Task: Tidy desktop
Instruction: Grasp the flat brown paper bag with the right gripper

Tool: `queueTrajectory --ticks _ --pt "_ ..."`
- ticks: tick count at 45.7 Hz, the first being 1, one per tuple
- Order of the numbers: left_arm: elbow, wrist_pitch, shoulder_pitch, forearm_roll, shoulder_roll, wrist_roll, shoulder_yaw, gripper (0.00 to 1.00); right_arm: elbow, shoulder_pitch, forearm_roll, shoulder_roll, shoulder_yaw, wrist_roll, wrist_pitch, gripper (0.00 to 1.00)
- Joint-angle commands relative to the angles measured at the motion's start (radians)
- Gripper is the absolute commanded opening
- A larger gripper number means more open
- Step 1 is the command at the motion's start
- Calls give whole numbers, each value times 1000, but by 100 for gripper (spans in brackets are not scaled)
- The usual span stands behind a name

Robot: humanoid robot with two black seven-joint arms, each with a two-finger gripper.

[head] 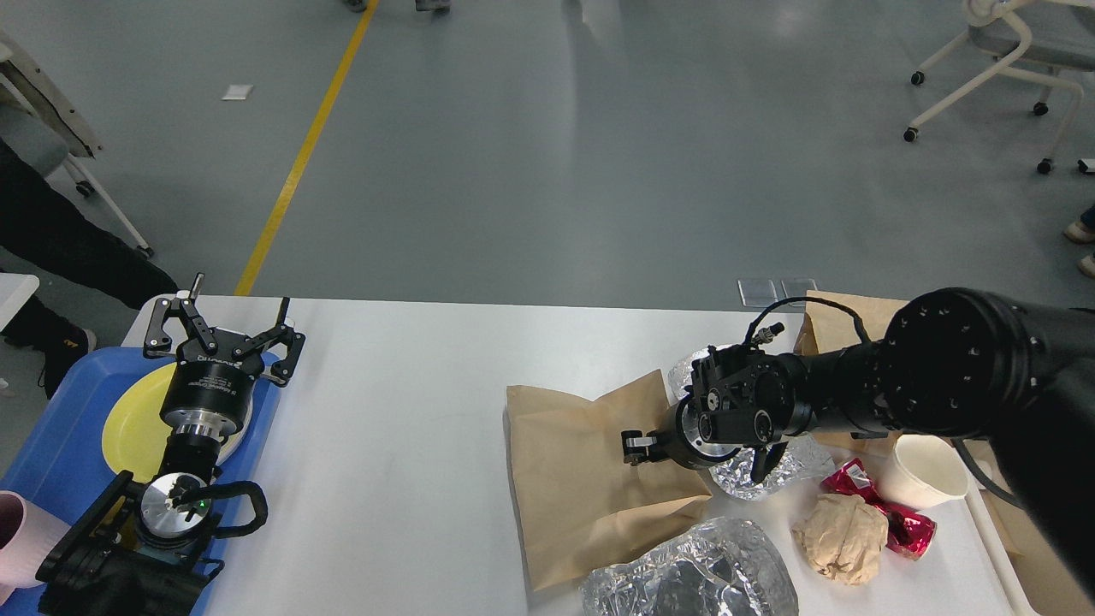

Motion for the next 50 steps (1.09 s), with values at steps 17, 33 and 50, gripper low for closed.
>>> queueTrajectory --ticks 17,33,50 --pt "0 -1 0 0 -2 0 0 96 -15 -26 7 5 5 0 -9 10" --pt "0 0 0 0 0 0 0 96 2 -20 15 17 22 -11 -7 0" --pt "0 -1 0 0 0 0 0 96 57 32 50 17 65 -11 6 0"
